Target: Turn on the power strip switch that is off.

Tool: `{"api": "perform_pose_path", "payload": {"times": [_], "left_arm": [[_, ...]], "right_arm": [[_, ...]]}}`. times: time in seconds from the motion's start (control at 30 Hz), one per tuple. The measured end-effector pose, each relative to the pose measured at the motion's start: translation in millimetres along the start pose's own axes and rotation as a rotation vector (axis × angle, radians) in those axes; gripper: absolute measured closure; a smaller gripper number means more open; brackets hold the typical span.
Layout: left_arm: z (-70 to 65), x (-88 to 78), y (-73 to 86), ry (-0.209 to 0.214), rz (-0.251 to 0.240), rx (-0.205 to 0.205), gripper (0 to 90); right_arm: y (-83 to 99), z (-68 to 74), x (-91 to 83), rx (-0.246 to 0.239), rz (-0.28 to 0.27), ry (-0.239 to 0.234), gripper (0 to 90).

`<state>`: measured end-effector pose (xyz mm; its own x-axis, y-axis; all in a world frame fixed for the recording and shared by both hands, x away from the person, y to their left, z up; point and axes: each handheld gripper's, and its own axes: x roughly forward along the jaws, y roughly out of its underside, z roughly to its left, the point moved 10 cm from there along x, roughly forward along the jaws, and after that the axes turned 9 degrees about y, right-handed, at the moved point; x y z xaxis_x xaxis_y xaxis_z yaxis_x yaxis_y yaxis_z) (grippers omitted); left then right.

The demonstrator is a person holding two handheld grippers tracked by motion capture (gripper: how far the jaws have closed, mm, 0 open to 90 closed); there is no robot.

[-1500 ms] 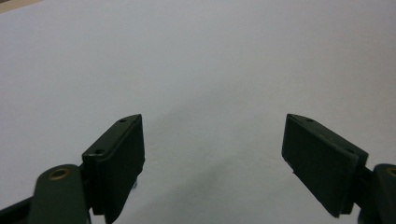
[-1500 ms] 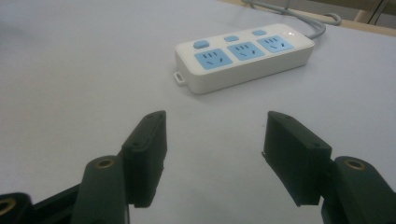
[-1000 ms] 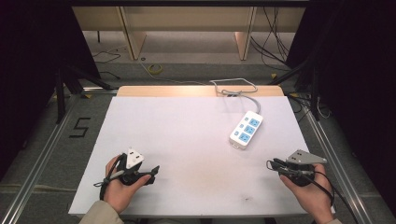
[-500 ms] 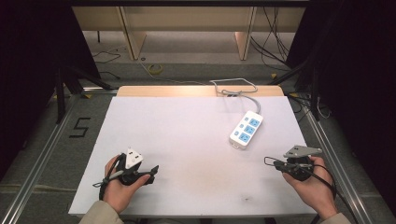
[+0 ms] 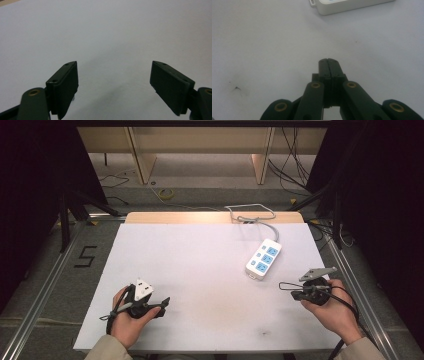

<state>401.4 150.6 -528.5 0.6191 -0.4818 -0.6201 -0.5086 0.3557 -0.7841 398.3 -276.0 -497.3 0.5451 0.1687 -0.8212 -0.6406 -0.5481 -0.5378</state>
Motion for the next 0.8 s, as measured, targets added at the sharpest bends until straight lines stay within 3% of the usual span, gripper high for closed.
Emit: {"api": "perform_pose_path", "payload": {"times": [0.8], "left_arm": [[-0.2,0.2,1.4,-0.003,0.008,0.006,23.6]], "right_arm": [[-18.8,-6.6,2.6,-0.003,0.068,-0.018,90.0]]}}
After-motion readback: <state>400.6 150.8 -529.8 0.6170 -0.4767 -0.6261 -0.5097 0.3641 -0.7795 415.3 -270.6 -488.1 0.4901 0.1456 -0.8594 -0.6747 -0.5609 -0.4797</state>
